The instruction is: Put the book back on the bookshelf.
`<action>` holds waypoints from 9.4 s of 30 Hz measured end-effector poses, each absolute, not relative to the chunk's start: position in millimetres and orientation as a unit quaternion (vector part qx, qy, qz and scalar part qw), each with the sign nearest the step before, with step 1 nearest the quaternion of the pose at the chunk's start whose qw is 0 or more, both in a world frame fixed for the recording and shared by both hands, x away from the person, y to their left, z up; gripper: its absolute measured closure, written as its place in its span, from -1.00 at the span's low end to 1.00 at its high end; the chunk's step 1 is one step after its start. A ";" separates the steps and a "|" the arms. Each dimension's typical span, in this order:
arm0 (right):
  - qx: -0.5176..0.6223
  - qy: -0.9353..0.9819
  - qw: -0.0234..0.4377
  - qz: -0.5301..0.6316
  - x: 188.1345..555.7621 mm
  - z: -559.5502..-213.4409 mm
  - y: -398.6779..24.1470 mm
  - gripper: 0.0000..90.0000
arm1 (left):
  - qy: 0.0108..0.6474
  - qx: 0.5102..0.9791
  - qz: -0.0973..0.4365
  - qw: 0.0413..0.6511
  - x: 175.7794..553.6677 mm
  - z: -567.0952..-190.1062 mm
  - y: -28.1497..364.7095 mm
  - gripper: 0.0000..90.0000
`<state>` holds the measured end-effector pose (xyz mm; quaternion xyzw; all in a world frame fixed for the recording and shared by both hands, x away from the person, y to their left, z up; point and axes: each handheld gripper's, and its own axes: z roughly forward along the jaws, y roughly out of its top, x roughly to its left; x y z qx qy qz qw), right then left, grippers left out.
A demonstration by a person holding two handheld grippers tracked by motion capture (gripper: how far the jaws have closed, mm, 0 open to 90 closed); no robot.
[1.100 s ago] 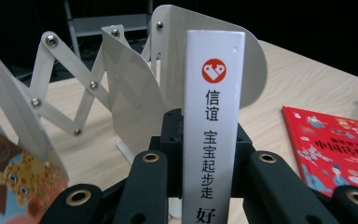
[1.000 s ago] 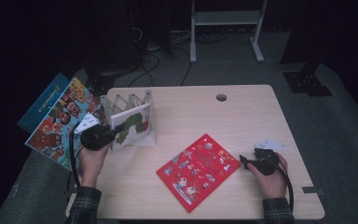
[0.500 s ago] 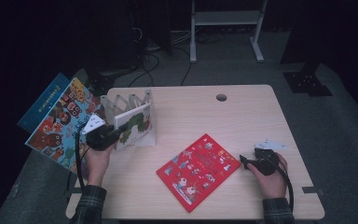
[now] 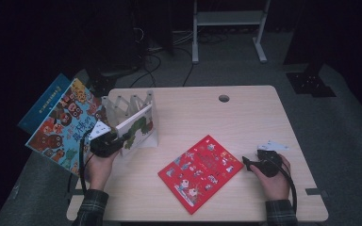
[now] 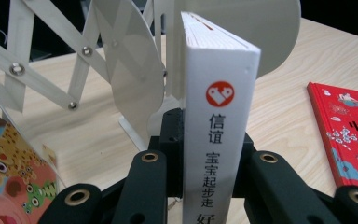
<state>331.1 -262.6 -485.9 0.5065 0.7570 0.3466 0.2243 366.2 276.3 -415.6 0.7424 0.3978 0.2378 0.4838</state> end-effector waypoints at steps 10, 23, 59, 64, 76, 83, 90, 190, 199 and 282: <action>0.506 0.757 0.224 0.347 331.1 -485.9 -262.6 -0.38 | 0.410 0.746 0.227 0.474 370.6 -424.0 268.3 0.65; 0.506 0.757 0.225 0.347 331.2 -485.9 -262.5 -0.38 | 0.411 0.756 0.221 0.459 371.6 -432.6 267.8 0.39; 0.506 0.757 0.225 0.347 331.2 -485.9 -262.5 -0.38 | 0.363 0.792 0.198 0.448 341.7 -436.4 275.3 0.58; 0.506 0.757 0.225 0.347 331.2 -485.9 -262.4 -0.38 | 0.360 0.794 0.191 0.451 343.9 -436.5 264.2 0.57; 0.506 0.757 0.225 0.347 331.2 -485.9 -262.4 -0.38 | 0.343 0.800 0.186 0.456 353.4 -437.1 238.3 0.44; 0.506 0.757 0.225 0.347 331.2 -485.9 -262.4 -0.38 | 0.340 0.800 0.184 0.460 357.5 -438.0 224.3 0.32; 0.506 0.757 0.225 0.347 331.2 -485.9 -262.4 -0.38 | 0.333 0.805 0.193 0.451 362.7 -436.6 212.5 0.23; 0.454 0.798 0.135 0.373 302.4 -479.0 -240.6 0.98 | 0.259 0.887 0.031 0.380 323.6 -471.5 181.0 0.98; 0.453 0.800 0.137 0.368 316.1 -478.1 -233.0 0.98 | 0.245 0.891 0.019 0.383 319.1 -471.9 170.5 0.94; 0.450 0.826 0.024 0.340 385.0 -460.9 -186.0 0.36 | 0.191 0.903 0.085 0.376 302.6 -480.4 131.9 -0.69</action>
